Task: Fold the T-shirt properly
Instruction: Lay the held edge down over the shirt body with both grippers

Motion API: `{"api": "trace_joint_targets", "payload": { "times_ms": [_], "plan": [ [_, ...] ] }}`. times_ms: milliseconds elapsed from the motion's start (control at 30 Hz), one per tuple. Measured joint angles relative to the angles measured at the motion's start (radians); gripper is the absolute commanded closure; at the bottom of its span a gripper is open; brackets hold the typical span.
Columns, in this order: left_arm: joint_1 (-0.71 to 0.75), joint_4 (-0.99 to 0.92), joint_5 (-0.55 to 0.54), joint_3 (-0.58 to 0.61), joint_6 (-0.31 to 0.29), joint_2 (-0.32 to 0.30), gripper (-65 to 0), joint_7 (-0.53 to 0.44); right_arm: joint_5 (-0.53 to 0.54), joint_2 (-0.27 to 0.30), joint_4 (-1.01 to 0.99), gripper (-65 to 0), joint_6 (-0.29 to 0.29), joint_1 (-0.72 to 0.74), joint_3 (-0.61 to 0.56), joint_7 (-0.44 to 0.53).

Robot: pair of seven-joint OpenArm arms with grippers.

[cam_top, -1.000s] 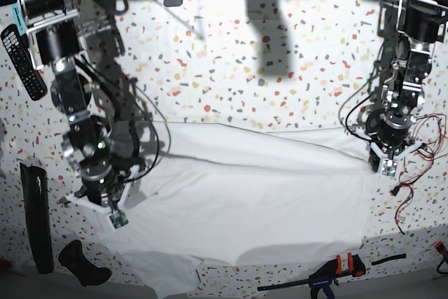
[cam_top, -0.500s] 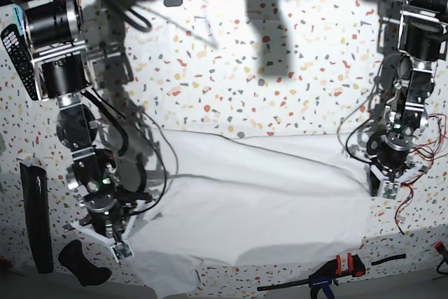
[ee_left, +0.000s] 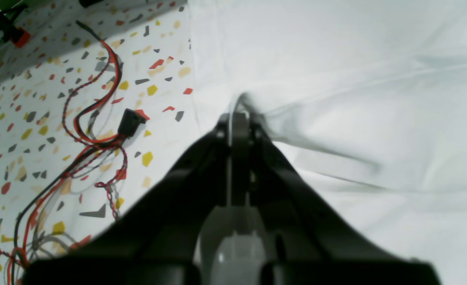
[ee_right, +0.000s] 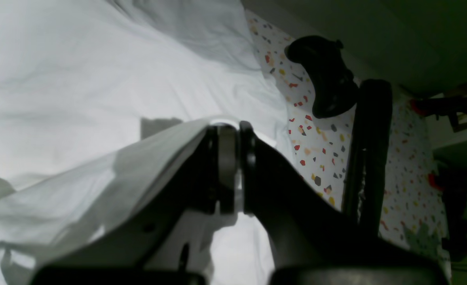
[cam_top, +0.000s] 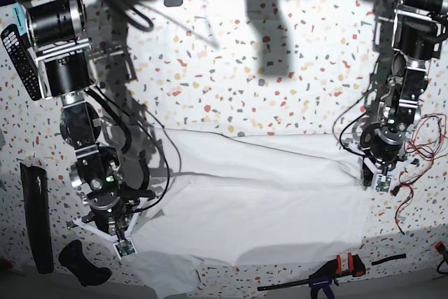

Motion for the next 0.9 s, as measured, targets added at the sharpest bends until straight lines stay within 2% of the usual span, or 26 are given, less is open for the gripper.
{"api": "trace_joint_targets", "payload": {
  "times_ms": [200,367,633,700,767,833,900],
  "plan": [
    [0.000,0.000,0.000,0.000,0.004,0.000,0.0,0.000,0.000,0.000,0.000,0.0,0.000,0.000,0.000,0.001],
    [0.000,0.000,0.011,-0.001,0.063,0.000,0.0,0.000,0.000,0.000,0.000,0.0,0.000,0.000,0.000,0.001],
    [0.000,0.000,0.011,-0.001,0.063,0.006,0.0,0.000,0.000,0.000,0.000,0.0,0.000,0.000,0.000,0.013],
    [0.000,0.000,0.011,-0.001,0.061,0.006,0.0,-0.005,-0.002,0.000,0.000,-12.7,0.000,0.000,0.000,0.013],
    [0.000,0.000,0.010,-0.001,0.061,0.006,0.0,-0.022,-0.015,0.000,0.000,-22.5,-0.009,0.000,0.000,0.014],
    [0.000,0.000,0.010,-0.001,0.061,0.006,0.0,-0.024,-0.014,0.000,0.000,-27.7,-0.052,0.000,0.000,0.040],
    [0.000,0.000,0.010,-0.001,0.061,0.006,0.0,-0.026,-0.013,-0.001,0.000,-28.2,-0.125,0.002,0.000,0.047]
  ]
}}
